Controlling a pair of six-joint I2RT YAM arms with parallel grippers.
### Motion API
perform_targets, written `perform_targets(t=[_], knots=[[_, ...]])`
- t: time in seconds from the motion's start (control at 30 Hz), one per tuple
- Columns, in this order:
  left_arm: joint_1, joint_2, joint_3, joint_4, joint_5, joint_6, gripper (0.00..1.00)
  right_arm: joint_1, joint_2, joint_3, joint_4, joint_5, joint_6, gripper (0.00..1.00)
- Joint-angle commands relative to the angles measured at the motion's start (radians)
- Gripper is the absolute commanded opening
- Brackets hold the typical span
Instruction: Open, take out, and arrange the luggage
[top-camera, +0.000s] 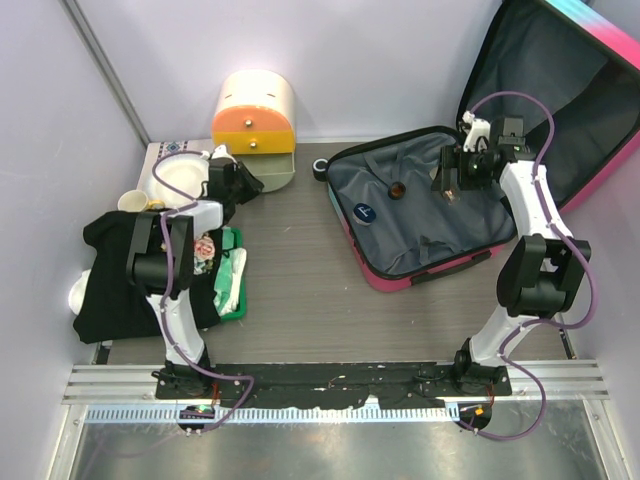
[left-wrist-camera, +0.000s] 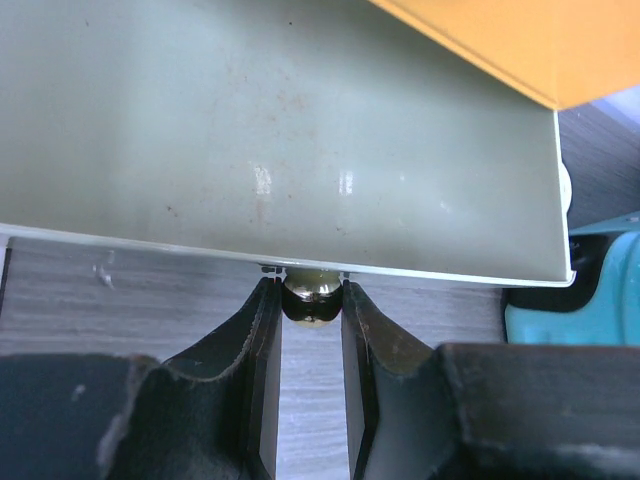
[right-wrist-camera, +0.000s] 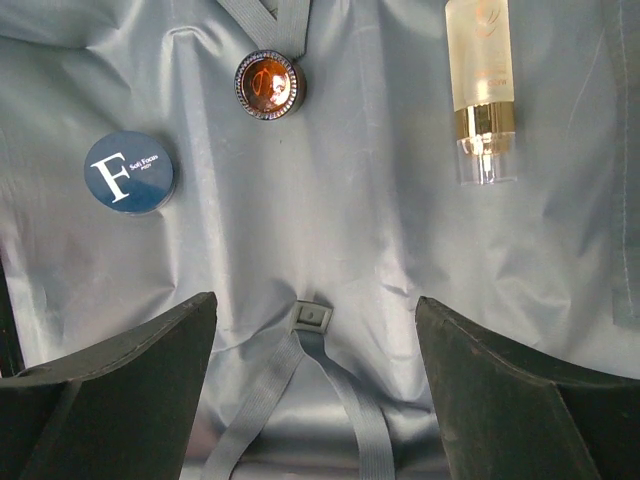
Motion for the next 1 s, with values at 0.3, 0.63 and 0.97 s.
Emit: perform_targets(t=[0.3, 0.63, 0.97], knots=[[-0.024, -0.163, -0.01, -0.093, -0.025, 0.011, 0.77, -0.005, 0.036, 0.095, 0.07, 0.045, 0.0, 0.89], [-0.039, -0.288, 0.082, -0.2, 0.137, 0.16, 0.89, -0.008, 0.201, 0.225, 0.102, 0.186, -0.19, 0.87], [-0.056, -0.4, 0.09, -0.222, 0.31, 0.396, 0.98, -0.008, 0.428, 0.386, 0.105, 0.224, -0.228, 0.73]])
